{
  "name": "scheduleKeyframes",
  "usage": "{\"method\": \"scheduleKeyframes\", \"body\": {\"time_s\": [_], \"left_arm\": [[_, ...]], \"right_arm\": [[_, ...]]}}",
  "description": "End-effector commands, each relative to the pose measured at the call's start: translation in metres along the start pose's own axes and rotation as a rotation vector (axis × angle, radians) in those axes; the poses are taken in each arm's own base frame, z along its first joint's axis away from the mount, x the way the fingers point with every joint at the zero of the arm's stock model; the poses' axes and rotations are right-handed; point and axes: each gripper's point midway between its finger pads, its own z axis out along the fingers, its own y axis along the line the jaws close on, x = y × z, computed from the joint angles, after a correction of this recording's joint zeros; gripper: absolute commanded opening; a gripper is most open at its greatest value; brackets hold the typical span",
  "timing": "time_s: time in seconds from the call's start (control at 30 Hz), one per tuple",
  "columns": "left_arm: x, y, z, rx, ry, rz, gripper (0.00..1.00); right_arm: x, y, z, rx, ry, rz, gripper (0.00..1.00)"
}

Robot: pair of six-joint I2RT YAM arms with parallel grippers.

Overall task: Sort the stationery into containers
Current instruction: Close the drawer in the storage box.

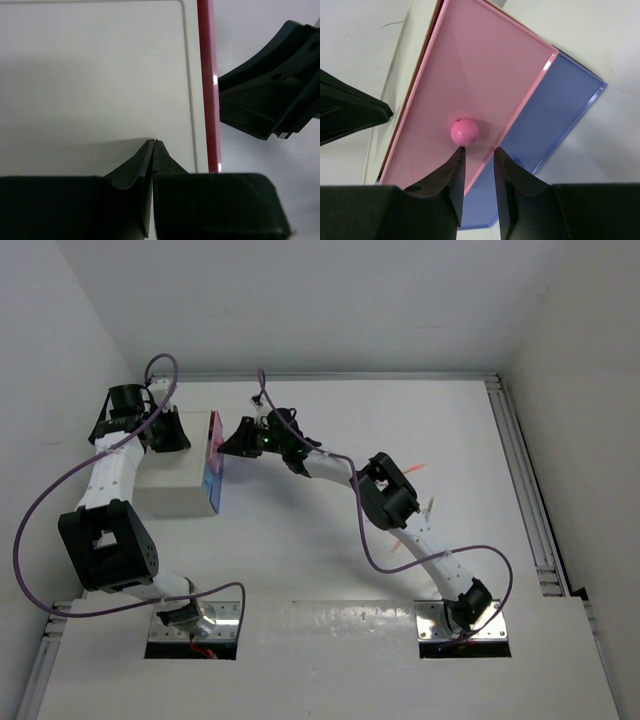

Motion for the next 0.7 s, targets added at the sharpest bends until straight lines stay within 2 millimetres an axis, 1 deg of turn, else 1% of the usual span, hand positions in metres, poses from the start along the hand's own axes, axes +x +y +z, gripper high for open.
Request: {"method": "scheduleKeyframes", "body": {"time_s": [0.0, 0.23, 0.33, 0.37, 0.43, 0.47, 0.5, 0.53, 0.57, 0.63, 0.67], "left_arm": [[0.046, 0.006, 0.016, 0.004, 0.147, -0.051, 0.1], [0.048, 0.004, 0.018, 0.014, 0.151, -0.052, 0.1], [0.049, 0.003, 0.018, 0.017, 0.15, -0.056, 0.1], [0.048, 0.003, 0.018, 0.017, 0.146, -0.054, 0.1], [0.042, 0.003, 0.017, 0.016, 0.131, -0.047, 0.1], [0.039, 0.003, 0.017, 0.016, 0.123, -0.045, 0.1], [0.036, 0.002, 0.015, 0.018, 0.116, -0.039, 0.1], [0.034, 0.001, 0.014, 0.025, 0.109, -0.036, 0.1], [0.029, 0.0, 0.012, 0.027, 0.095, -0.027, 0.1], [0.025, -0.001, 0.011, 0.031, 0.081, -0.027, 0.11], [0.024, -0.002, 0.01, 0.034, 0.076, -0.022, 0.11]], "right_arm": [[-0.014, 0.038, 0.014, -0.088, -0.083, -0.053, 0.29], [-0.008, 0.042, 0.02, -0.104, -0.083, -0.062, 0.31], [-0.008, 0.044, 0.015, -0.113, -0.067, -0.074, 0.33], [-0.012, 0.044, 0.01, -0.114, -0.063, -0.068, 0.34], [-0.014, 0.043, 0.005, -0.111, -0.053, -0.058, 0.35], [-0.016, 0.035, 0.0, -0.095, -0.045, -0.045, 0.36], [-0.02, 0.038, -0.005, -0.102, -0.037, -0.047, 0.38], [-0.019, 0.033, -0.008, -0.087, -0.023, -0.036, 0.42], [-0.017, 0.026, -0.013, -0.074, -0.01, -0.022, 0.43], [-0.015, 0.024, -0.019, -0.075, 0.009, -0.002, 0.45], [-0.009, 0.019, -0.021, -0.066, 0.022, 0.031, 0.45]]}}
